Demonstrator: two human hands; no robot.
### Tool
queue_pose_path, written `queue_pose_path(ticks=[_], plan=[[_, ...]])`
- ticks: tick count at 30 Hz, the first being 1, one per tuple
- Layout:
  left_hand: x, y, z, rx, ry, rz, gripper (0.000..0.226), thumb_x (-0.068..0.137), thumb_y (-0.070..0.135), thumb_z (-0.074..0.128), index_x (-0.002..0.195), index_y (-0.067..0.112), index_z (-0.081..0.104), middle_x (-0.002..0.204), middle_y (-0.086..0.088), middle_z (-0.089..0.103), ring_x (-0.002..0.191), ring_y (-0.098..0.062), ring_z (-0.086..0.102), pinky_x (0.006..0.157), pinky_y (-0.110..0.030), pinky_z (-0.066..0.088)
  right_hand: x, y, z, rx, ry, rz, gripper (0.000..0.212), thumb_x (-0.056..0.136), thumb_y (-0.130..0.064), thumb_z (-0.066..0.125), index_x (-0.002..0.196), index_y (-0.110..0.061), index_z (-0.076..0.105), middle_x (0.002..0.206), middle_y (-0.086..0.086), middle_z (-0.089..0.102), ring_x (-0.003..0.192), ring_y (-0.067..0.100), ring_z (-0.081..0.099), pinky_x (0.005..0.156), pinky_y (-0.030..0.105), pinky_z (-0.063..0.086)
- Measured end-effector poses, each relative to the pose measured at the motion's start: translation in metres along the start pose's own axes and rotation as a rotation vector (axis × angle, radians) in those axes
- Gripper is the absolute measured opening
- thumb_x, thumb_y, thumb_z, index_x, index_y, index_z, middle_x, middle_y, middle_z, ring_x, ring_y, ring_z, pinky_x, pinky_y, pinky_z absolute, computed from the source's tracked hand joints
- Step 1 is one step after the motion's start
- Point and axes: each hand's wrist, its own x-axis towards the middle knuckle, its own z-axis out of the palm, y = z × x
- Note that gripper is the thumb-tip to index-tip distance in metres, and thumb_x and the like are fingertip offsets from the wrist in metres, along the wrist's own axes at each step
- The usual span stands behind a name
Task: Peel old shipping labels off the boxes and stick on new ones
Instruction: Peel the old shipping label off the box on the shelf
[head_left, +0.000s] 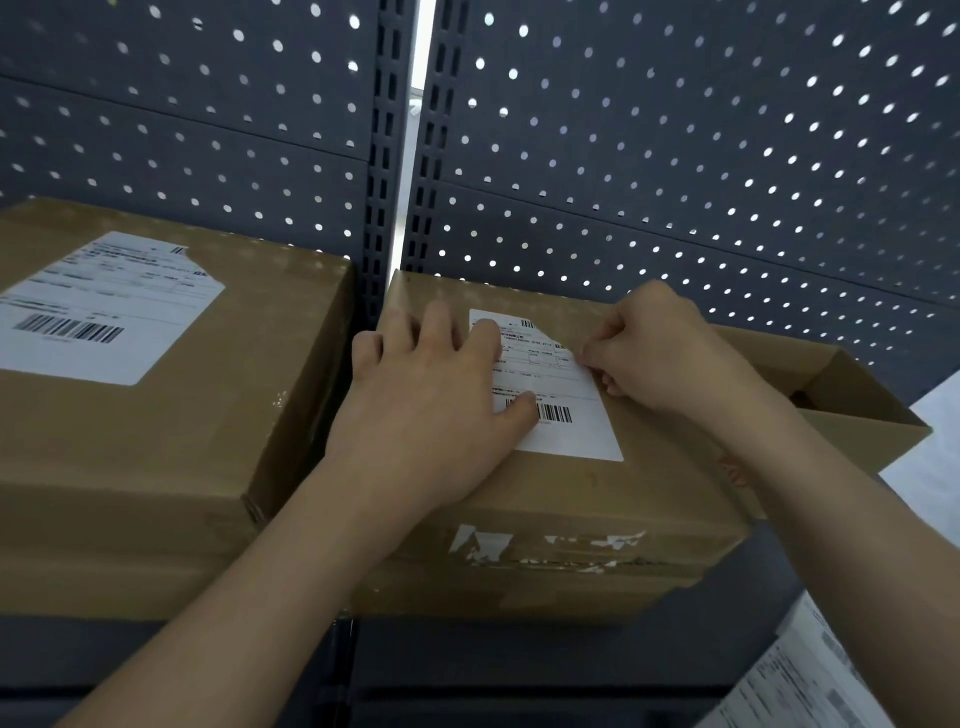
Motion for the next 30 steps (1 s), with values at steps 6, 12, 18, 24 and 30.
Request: queue_pose_path(ticks=[6, 12, 18, 24, 30], plan=[[0.0, 0.001, 0.0, 0.008, 0.0, 0.0, 0.058, 0.082, 0.069, 0.027, 0.126, 0.033, 0.039, 0.127, 0.0, 0.036, 0.122, -0.027, 0.03, 0.103, -0.045, 0.027, 0.004, -0.004, 0.004, -0.051, -0.02, 0.026, 0.015, 0.087, -0.02, 0.062, 0.089, -0.006, 0.064, 0.096, 0.015, 0.065, 0.077, 0.027, 0.066, 0.069, 0.032, 0.055], [0.001, 0.0, 0.0, 0.004, -0.017, -0.004, 0.056, 0.084, 0.069, 0.029, 0.125, 0.033, 0.039, 0.128, 0.0, 0.035, 0.122, -0.027, 0.03, 0.104, -0.045, 0.027, 0.0, 0.0, -0.005, 0.21, -0.135, 0.046, 0.016, 0.086, -0.013, 0.071, 0.079, 0.002, 0.071, 0.067, 0.01, 0.065, 0.057, 0.018, 0.058, 0.06, 0.03, 0.056], [0.001, 0.0, -0.001, 0.0, -0.021, 0.003, 0.056, 0.084, 0.07, 0.028, 0.127, 0.034, 0.038, 0.129, 0.0, 0.034, 0.123, -0.026, 0.03, 0.104, -0.045, 0.026, -0.004, 0.011, -0.013, 0.568, -0.168, 0.148, 0.014, 0.09, -0.001, 0.065, 0.078, 0.004, 0.068, 0.065, 0.011, 0.059, 0.052, 0.011, 0.057, 0.054, 0.019, 0.054], [0.001, 0.0, -0.001, -0.006, -0.021, 0.001, 0.056, 0.084, 0.069, 0.029, 0.126, 0.034, 0.039, 0.128, 0.0, 0.034, 0.122, -0.026, 0.03, 0.104, -0.045, 0.026, 0.001, -0.001, -0.006, 0.171, -0.124, 0.082, 0.014, 0.088, -0.011, 0.066, 0.085, 0.002, 0.07, 0.069, 0.011, 0.069, 0.058, 0.017, 0.068, 0.07, 0.037, 0.061], [0.0, 0.0, 0.001, -0.012, -0.007, -0.001, 0.055, 0.084, 0.069, 0.031, 0.125, 0.034, 0.039, 0.126, 0.001, 0.034, 0.12, -0.025, 0.031, 0.103, -0.045, 0.025, -0.01, -0.017, 0.001, -0.121, -0.041, 0.003, 0.013, 0.094, -0.017, 0.055, 0.103, -0.009, 0.06, 0.102, 0.009, 0.052, 0.077, 0.024, 0.056, 0.059, 0.029, 0.037]])
